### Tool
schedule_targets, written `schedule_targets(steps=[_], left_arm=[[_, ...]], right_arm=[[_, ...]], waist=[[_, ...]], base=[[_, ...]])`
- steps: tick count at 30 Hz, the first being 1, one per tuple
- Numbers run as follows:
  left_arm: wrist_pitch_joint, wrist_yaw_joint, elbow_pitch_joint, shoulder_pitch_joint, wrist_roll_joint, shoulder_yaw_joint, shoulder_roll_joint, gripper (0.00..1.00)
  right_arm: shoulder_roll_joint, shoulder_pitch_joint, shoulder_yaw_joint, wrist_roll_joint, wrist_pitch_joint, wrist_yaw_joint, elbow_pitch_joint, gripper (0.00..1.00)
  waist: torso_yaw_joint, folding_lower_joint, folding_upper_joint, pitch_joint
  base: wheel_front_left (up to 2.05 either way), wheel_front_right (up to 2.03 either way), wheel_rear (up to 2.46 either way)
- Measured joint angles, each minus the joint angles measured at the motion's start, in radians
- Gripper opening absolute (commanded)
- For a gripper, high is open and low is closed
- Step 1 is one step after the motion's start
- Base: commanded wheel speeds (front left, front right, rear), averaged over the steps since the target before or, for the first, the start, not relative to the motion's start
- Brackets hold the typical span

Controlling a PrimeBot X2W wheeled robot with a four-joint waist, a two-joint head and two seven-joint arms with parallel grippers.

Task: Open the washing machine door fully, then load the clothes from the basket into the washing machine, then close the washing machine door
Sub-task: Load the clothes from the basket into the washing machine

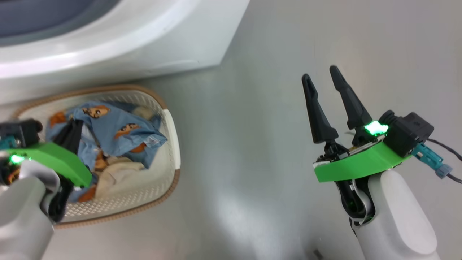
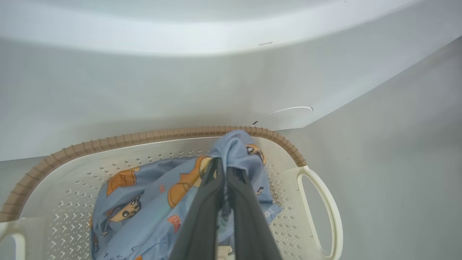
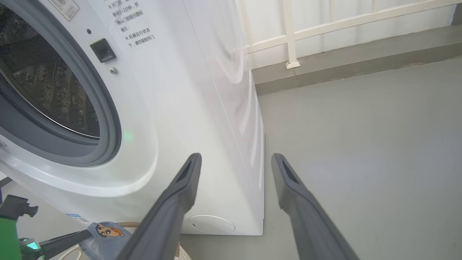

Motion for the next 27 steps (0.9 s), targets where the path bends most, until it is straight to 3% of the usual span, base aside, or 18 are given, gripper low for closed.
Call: schedule_targets(steps=[14,27], left_arm=[[0.0,0.0,-0.257,0.335,0.262,0.428,-0.063,0.0],[0.0,0.001,-0.572,0.586,0.464,0.676,-0.15,0.0]], right_arm=[[-0.009,0.077,-0.002,-0.001,0.0,0.0,0.041,1.0],[-0.035,0.152,-0.007,0.026,0.0,0.0,0.066,1.0]], waist=[[0.049,0.0,0.0,-0.214],[0.1,0.0,0.0,-0.383]], base=[[0.0,0.0,0.0],[0.0,0.0,0.0]])
